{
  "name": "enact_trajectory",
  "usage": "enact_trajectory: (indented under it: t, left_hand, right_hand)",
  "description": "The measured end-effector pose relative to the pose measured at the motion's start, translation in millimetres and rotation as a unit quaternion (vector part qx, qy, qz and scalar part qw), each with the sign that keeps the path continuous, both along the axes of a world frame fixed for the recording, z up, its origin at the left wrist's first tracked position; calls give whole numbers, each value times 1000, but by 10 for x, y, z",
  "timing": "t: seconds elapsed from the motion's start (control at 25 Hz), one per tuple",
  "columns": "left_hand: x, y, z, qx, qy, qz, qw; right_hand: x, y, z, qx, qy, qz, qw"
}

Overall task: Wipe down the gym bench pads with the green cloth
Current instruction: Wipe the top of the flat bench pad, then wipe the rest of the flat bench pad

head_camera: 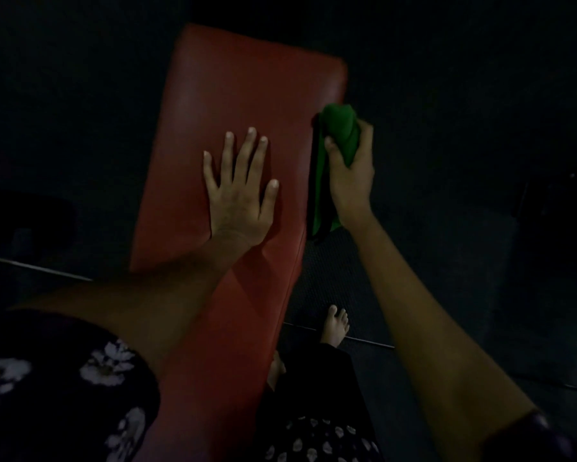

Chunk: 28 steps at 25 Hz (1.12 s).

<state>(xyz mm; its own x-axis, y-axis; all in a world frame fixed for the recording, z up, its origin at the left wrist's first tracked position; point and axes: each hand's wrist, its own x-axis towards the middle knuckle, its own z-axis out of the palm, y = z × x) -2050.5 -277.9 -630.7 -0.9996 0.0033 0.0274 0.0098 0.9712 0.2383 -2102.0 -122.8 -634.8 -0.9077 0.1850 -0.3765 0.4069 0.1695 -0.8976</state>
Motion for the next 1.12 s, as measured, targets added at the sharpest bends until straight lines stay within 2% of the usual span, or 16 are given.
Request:
enact_trajectory:
  t: [0.2, 0.36, 0.52, 0.6, 0.76, 0.92, 1.12]
  left_hand:
    - [14, 6, 23, 7, 1, 1, 1000]
    - [9, -7, 69, 8, -25, 9, 1000]
    - [-21, -1, 237, 0, -99, 5, 995]
    - [9, -48, 356, 48, -162, 13, 985]
    - [583, 92, 819, 142, -200, -45, 969]
    - [1305, 459, 1441, 203, -205, -81, 954]
    - [1724, 1159, 2258, 221, -224, -114, 942]
  right_hand:
    - [725, -77, 114, -10, -10, 22, 1000]
    - [1293, -144, 231, 19, -30, 58, 998]
    - [1618, 172, 565, 74, -67, 215, 972]
    - [1682, 386, 775, 132, -62, 254, 956]
    - [1820, 737, 1391, 175, -54, 187, 965]
    - [2083, 1099, 2066, 233, -64, 175, 954]
    - [2584, 1638, 2827, 292, -91, 144, 941]
